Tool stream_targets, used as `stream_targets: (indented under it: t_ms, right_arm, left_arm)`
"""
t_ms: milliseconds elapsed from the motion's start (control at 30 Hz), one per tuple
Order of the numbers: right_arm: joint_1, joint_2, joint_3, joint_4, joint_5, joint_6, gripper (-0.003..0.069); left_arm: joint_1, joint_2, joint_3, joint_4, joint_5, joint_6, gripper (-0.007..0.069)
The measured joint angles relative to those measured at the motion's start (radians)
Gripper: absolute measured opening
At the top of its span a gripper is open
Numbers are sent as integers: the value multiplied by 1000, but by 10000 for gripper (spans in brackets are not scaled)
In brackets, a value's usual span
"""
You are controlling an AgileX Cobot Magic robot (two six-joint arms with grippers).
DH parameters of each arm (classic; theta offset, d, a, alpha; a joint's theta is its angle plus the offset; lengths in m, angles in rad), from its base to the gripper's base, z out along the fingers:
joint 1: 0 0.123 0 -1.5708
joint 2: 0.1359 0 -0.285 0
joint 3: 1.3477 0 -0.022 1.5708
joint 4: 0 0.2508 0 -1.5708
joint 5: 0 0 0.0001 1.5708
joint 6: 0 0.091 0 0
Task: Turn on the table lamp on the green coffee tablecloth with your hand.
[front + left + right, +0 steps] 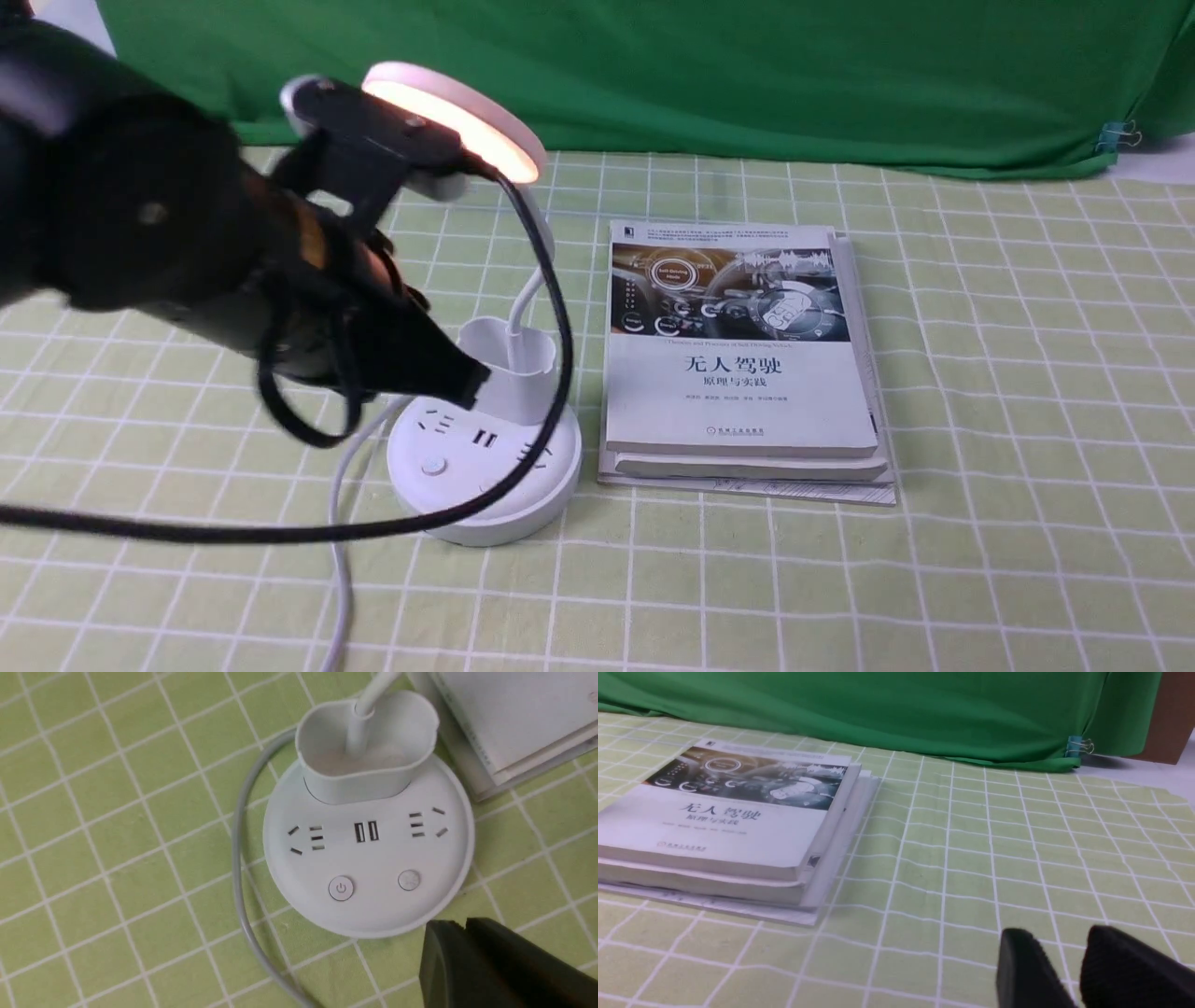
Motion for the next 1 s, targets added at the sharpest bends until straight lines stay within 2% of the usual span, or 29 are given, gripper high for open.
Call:
stream_targets:
  t_ms: [100, 200, 467, 667, 1000]
  right_arm:
    - [0, 0, 0, 0, 0, 0, 245]
    - [0, 0, 0, 0, 0, 0, 245]
    - [0, 0, 0, 0, 0, 0, 245]
    - [0, 0, 0, 0, 0, 0, 245]
    - [0, 0, 0, 0, 0, 0, 245]
  left_arm:
    - [0, -160, 97, 0, -34, -25, 17]
    - [0, -391, 272, 0, -152, -41, 19]
    - [0, -737, 588, 0, -375, -64, 19]
    - [0, -834, 643, 0, -424, -64, 19]
    - [0, -840, 645, 0, -437, -63, 19]
